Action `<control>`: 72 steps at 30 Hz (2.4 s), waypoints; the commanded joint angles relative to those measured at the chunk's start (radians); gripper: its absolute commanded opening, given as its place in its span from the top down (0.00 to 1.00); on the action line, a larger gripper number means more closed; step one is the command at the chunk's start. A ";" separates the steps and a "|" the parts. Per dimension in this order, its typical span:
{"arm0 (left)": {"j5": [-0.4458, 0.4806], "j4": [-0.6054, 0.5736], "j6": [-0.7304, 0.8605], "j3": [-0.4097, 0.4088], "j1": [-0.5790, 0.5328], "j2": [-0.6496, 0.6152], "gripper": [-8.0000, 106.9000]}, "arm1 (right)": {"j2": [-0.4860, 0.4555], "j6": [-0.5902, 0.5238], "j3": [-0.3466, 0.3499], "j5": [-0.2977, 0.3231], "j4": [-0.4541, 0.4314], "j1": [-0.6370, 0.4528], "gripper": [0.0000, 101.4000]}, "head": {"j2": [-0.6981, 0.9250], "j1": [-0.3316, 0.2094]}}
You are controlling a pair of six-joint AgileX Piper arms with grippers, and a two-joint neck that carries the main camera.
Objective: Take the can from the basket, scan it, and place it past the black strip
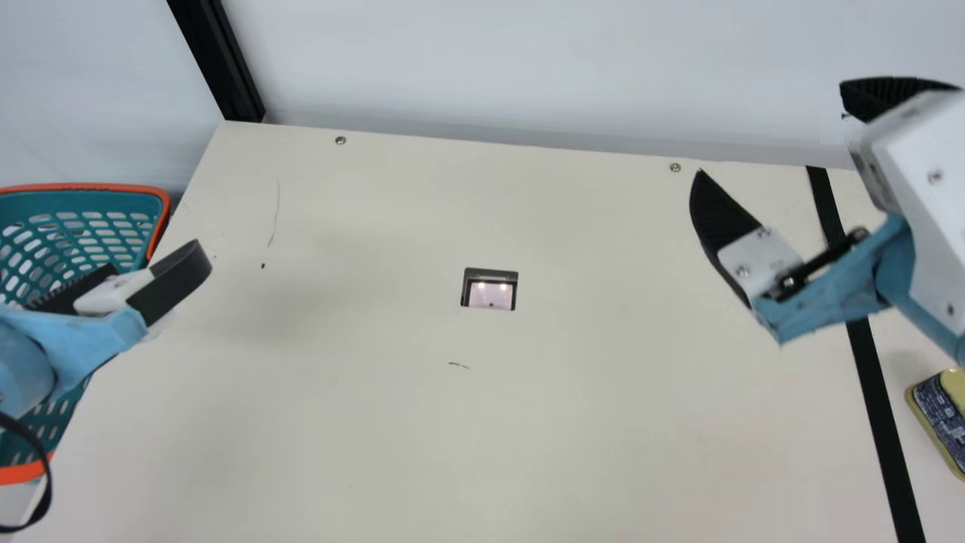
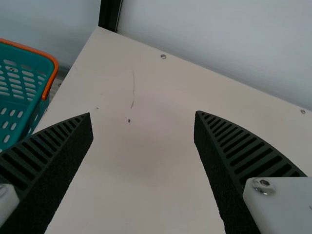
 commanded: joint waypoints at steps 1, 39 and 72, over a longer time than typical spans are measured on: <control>-0.003 -0.006 0.011 0.010 0.005 -0.016 0.15 | -0.085 -0.016 0.064 0.007 0.028 -0.007 0.00 | 0.013 0.009; 0.318 -0.073 0.131 0.222 0.092 -0.721 0.15 | -0.775 0.439 0.677 -0.087 -0.061 0.016 0.00 | 0.013 0.009; 0.316 -0.073 0.131 0.222 0.092 -0.721 0.15 | -0.812 0.531 0.729 -0.125 -0.087 0.022 0.00 | 0.013 0.009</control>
